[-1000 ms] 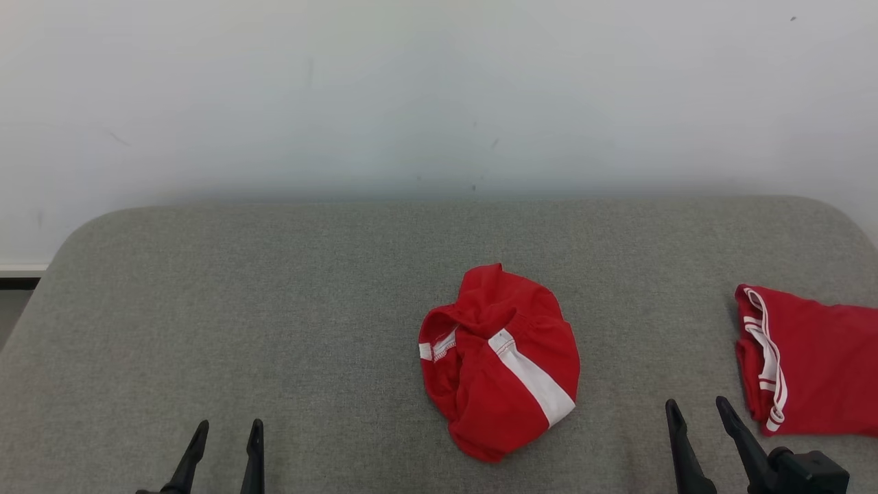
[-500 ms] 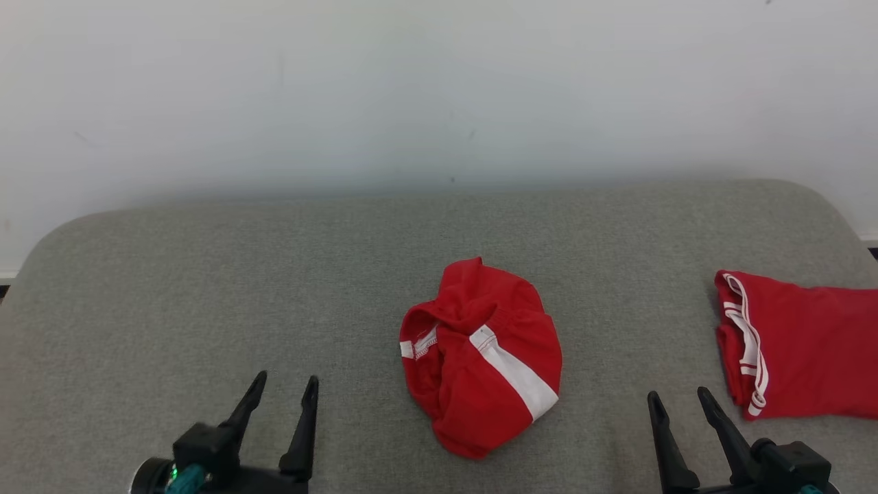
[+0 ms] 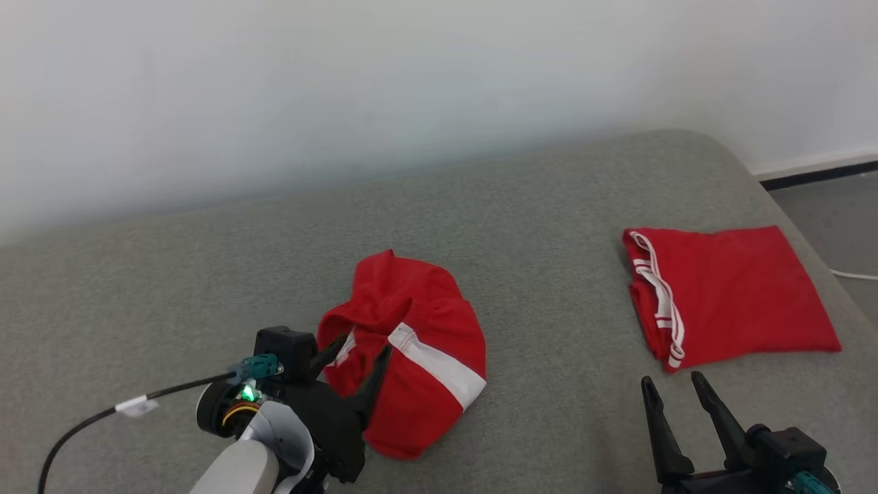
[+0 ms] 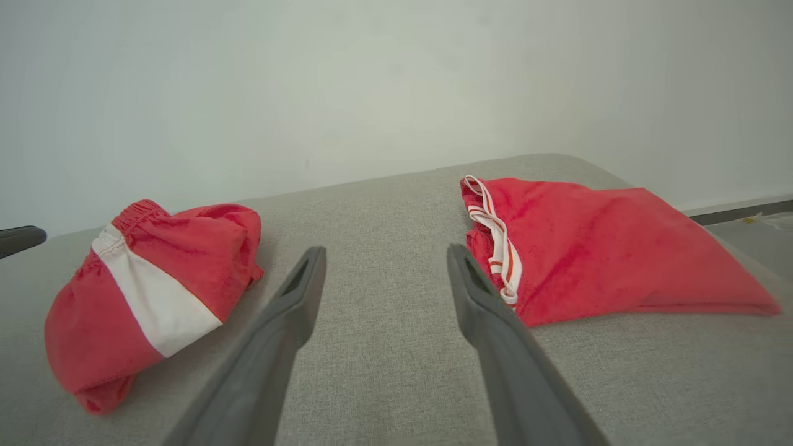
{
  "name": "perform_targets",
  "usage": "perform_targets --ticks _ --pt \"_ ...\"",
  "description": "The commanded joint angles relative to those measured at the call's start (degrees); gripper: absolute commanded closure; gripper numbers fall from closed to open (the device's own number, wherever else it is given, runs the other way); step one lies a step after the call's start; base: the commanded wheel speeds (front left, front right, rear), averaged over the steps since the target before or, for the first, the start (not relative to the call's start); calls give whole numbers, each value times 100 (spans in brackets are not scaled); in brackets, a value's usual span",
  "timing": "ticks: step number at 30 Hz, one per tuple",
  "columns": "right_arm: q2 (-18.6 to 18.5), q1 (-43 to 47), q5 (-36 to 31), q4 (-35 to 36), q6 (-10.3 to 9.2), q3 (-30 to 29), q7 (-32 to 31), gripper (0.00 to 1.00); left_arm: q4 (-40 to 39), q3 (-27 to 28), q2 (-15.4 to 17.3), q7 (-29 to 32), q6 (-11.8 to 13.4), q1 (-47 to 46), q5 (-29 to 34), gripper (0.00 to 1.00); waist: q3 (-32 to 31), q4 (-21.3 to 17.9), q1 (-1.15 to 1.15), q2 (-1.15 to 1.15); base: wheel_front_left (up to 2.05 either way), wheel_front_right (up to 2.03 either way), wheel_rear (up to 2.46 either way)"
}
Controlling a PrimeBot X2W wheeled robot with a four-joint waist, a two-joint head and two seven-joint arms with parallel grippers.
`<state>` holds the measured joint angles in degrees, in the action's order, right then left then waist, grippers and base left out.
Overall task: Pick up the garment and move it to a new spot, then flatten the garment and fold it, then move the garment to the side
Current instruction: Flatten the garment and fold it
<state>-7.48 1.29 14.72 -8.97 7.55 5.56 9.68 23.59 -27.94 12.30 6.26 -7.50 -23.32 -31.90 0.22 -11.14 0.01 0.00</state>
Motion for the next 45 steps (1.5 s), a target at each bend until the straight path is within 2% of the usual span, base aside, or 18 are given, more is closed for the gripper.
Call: perform_targets --ticks 1,6,19,20,21,22,24,25,33,45 --pt "9 -21 36 -20 -15 -5 46 0 64 -85 40 95 6 -131 -98 0 186 -470 -1 0 0 0 0" --pt "32 -94 50 -53 -15 45 105 0 258 -184 134 289 6 -339 -194 0 260 -776 -1 0 0 0 0" --pt "8 -106 73 -160 -15 59 163 0 422 -394 167 715 13 -588 -202 0 256 -987 -1 0 0 0 0" --pt "13 -108 69 -161 -15 65 168 0 405 -426 175 745 13 -597 -176 6 252 -986 -1 0 0 0 0" --pt "19 -113 65 -168 -15 68 170 0 395 -451 170 767 13 -600 -165 25 249 -984 -1 0 0 0 0" --pt "27 -122 61 -169 -15 77 171 0 396 -476 160 777 14 -604 -146 56 248 -983 -1 0 0 0 0" --pt "37 -138 61 -171 -15 91 174 0 403 -547 161 746 12 -630 -90 83 245 -982 -1 0 0 0 0" --pt "38 -145 63 -172 -15 95 176 0 390 -571 145 695 13 -635 -84 100 245 -978 -1 0 0 0 0" --pt "27 -97 45 -151 -15 10 189 0 155 -587 -168 308 9 -957 -239 100 251 -827 -1 0 0 0 0" --pt "17 -19 -9 -96 -15 -43 102 0 -1106 -170 -722 -333 27 -1912 -785 100 107 -343 -1 0 0 0 0"
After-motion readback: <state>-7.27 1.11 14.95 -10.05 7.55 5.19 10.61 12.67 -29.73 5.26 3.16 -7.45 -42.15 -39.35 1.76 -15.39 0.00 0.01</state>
